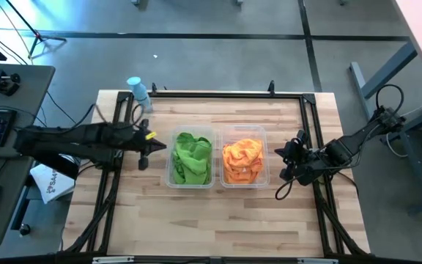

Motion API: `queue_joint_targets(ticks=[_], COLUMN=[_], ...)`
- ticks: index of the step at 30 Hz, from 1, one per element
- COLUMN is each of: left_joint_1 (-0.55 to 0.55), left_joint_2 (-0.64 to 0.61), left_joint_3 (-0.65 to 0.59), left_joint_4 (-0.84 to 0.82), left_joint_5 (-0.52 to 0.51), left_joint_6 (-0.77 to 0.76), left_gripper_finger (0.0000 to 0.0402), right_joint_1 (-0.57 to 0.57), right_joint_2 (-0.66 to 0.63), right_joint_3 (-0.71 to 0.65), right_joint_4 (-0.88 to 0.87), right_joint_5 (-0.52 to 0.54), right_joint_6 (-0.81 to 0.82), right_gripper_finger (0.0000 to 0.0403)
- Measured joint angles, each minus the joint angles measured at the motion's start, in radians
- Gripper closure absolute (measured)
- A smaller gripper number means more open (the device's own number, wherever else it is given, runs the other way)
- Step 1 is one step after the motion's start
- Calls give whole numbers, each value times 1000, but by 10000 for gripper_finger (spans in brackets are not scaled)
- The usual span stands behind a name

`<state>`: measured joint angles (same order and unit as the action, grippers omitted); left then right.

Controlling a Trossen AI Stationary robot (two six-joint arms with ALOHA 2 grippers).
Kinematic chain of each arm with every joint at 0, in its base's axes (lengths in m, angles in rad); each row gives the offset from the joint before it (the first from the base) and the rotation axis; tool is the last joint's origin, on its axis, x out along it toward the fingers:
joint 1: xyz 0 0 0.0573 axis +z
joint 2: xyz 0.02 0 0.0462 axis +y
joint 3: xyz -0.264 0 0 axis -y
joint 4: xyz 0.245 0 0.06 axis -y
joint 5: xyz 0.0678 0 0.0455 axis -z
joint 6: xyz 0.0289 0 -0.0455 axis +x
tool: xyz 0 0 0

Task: Sort microfiber towel by color & place in baskets
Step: Return to Home Position

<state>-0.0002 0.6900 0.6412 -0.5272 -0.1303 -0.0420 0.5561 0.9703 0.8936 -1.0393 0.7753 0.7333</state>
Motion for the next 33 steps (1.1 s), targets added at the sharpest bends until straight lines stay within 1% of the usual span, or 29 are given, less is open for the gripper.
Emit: queue_joint_targets(ticks=[3, 6, 10, 15, 19, 24, 27, 30, 33], left_joint_1=[0, 0, 0, 0, 0, 0, 0, -1, -1], left_joint_2=[-110, -194, -296, -409, -495, -612, -678, -686, -682], left_joint_3=[-131, -257, -389, -478, -517, -565, -594, -630, -630], left_joint_4=[148, 305, 437, 456, 487, 509, 513, 553, 549], left_joint_5=[35, 58, 58, 56, 55, 21, 29, 63, 93], left_joint_6=[33, 46, 4, -21, 4, 20, 29, 37, 39], left_gripper_finger=[395, 400, 401, 401, 401, 401, 401, 401, 401], right_joint_1=[0, 0, 0, 0, 0, 0, 0, 0, 0], right_joint_2=[0, 0, 0, 0, 0, 0, 0, 0, -1], right_joint_3=[0, 0, 0, 0, 0, 0, 0, 0, 0], right_joint_4=[-1, -2, -2, -2, 4, 4, 4, 3, 3], right_joint_5=[4, 15, 29, 28, 28, 28, 28, 27, 29], right_joint_6=[-1, 8, 26, 28, 29, 35, 31, 41, 53], right_gripper_finger=[399, 399, 399, 399, 399, 399, 399, 399, 399])
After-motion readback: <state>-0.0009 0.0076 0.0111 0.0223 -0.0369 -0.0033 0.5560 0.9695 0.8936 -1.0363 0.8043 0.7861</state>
